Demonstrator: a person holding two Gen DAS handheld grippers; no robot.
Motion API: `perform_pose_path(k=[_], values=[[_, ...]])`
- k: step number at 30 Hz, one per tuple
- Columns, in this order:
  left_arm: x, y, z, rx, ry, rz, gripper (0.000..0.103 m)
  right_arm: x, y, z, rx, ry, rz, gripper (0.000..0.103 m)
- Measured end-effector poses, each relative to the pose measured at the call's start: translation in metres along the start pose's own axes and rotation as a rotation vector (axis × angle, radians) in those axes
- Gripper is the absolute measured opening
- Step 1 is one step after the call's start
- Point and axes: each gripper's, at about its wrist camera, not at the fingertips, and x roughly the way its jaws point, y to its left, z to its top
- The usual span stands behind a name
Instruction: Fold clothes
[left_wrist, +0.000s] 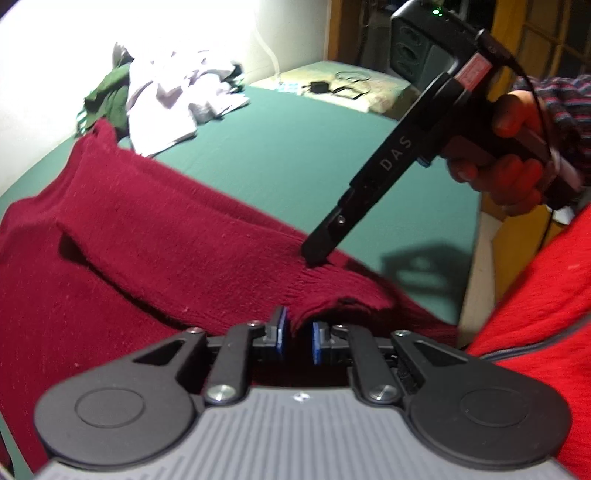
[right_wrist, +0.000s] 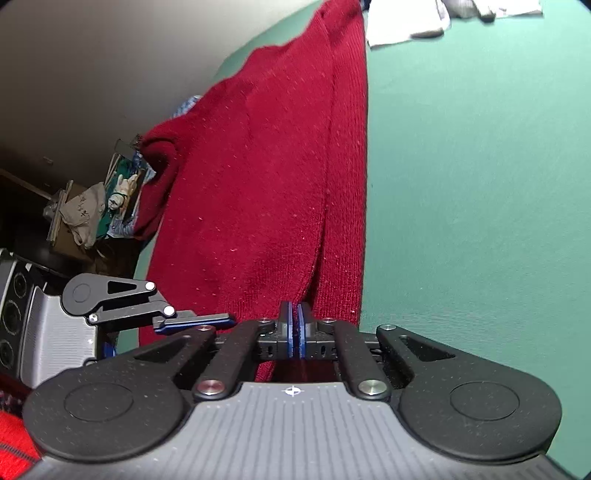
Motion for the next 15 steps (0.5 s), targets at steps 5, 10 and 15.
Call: perform_pose_path(k=[5,10,15], values=[[0.007,-0.003,-0.006,0.013,0.035,-0.041,0.011,-0.003,0.001,-0.008,-0.003,0.032,-0.009,0.004],[0.015,-0.003,-0.013,0.027,0.085,-0.051,0.011,0.012,-0.004,-0.014,-0.006,0.062,-0.056,0.004],[-0.007,0.002,-0.015,0.051,0.123,-0.059,0.014,0.007,0.002,-0.013,-0.069,0.066,-0.073,0.006]])
